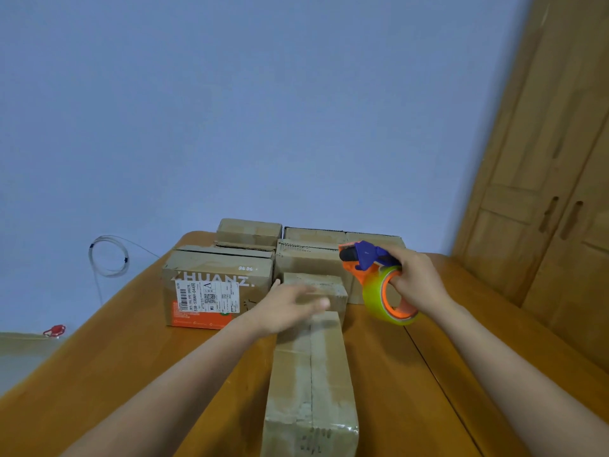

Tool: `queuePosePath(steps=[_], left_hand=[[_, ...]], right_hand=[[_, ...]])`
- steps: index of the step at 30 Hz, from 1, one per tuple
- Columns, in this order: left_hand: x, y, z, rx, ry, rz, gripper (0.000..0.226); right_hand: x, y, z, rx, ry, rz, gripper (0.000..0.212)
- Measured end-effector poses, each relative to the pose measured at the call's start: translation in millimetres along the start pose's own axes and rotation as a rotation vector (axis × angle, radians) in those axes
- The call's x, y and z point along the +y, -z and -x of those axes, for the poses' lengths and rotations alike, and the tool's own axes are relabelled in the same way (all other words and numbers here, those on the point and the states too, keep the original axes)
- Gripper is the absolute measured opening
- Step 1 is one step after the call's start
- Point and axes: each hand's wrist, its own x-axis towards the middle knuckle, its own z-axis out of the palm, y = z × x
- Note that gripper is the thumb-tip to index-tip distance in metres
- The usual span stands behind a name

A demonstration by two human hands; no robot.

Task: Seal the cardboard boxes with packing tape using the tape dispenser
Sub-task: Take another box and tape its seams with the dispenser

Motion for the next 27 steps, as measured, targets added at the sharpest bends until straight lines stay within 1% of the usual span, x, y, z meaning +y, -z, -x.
queuePosePath(steps=[1,2,3,4,6,8,9,13,15,18,20,22,27], left_hand=[[5.8,2.6,0.7,0.106,0.044,0.213,0.072],[11.7,6.3,0.2,0.192,0.089,0.427,0.066],[18.0,11.6,-1.0,0.237,0.139,0.589,0.066],[24.3,17.5,-2.5,0.238,0.189,0.691,0.068],[33.4,25.0,-6.0,0.166,0.241,0.803,0.073],[40.9,26.9,-7.4,0.076,0.271,0.849,0.07],[43.9,26.5,-8.2,0.047,0.282,0.858,0.065],[48.7,25.6,-7.2,0.048,0.292,0.896,0.032],[48.2,26.4,-5.8,0.04,0.304,0.925,0.023],[47.9,30.0,-5.8,0.029,0.342,0.956,0.022],[48.9,33.7,-6.9,0.027,0.375,0.974,0.023],[50.1,36.8,-8.1,0.032,0.403,0.973,0.023],[53.9,42.5,-10.4,0.084,0.417,0.873,0.023]], right_hand=[[-3.5,0.7,-0.4,0.01,0.012,0.004,0.05],[-6.8,1.7,-0.4,0.017,0.026,0.009,0.049],[-9.8,2.7,-0.7,0.02,0.039,0.017,0.048],[-12.6,3.6,-1.0,0.02,0.052,0.025,0.047],[-18.2,4.7,-1.8,0.028,0.082,0.039,0.047],[-23.2,5.0,-2.7,0.03,0.111,0.046,0.049],[-25.2,4.8,-2.9,0.024,0.126,0.05,0.05],[-27.9,4.2,-4.0,0.011,0.178,0.066,0.054],[-26.4,3.8,-5.2,0.01,0.2,0.089,0.056],[-25.7,4.8,-7.7,0.004,0.24,0.138,0.06],[-26.9,8.3,-9.3,0.013,0.302,0.176,0.059],[-27.5,13.4,-10.8,-0.014,0.371,0.216,0.06],[-23.4,22.9,-13.5,-0.09,0.442,0.283,0.065]])
